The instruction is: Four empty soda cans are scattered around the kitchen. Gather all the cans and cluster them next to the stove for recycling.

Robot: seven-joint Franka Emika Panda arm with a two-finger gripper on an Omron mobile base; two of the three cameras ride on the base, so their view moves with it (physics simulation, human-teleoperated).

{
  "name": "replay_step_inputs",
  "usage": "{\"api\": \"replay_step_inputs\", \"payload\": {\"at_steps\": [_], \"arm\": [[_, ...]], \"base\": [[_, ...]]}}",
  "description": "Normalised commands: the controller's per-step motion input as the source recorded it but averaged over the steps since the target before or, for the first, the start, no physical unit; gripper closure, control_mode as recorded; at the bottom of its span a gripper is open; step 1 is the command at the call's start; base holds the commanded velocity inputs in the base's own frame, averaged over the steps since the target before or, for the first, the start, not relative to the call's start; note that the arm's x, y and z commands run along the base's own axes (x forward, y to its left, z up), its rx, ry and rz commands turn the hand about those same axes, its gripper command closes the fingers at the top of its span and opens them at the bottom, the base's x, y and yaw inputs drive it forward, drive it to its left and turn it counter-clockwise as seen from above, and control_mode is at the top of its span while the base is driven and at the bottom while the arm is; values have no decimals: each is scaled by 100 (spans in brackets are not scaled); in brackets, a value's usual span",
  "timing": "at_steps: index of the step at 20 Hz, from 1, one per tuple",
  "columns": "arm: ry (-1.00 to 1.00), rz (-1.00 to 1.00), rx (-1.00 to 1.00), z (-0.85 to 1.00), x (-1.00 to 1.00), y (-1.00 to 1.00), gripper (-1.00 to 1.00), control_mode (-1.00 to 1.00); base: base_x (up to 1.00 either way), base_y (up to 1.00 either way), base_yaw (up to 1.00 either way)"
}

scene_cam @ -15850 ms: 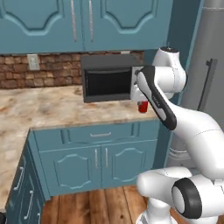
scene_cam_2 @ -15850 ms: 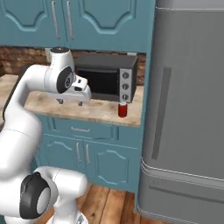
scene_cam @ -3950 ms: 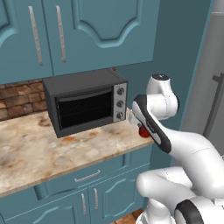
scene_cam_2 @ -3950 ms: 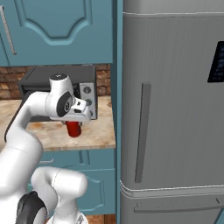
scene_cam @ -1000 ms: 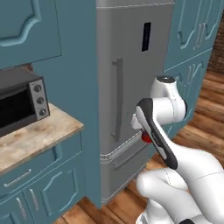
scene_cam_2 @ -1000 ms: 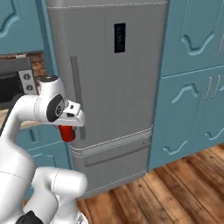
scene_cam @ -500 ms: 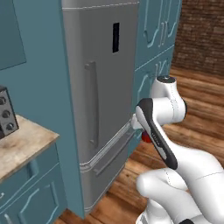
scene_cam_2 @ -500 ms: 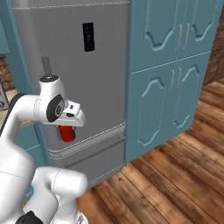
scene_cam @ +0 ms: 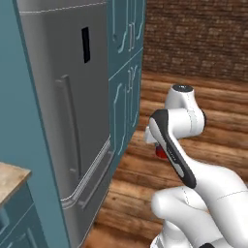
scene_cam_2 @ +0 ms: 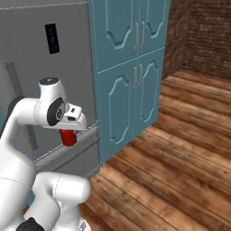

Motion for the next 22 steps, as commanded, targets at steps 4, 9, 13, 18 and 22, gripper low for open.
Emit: {"api": "replay_step_inputs", "payload": {"at_steps": [4, 9, 13, 18, 22], "arm": [[0, 0, 0, 0, 0, 0, 100, 100], [0, 0, 0, 0, 0, 0, 100, 100], [0, 0, 0, 0, 0, 0, 100, 100], [0, 0, 0, 0, 0, 0, 100, 100], [0, 0, 0, 0, 0, 0, 100, 100]], "base": [[0, 2, -50], [0, 1, -50], [0, 0, -50], [0, 0, -50], [0, 0, -50]]}}
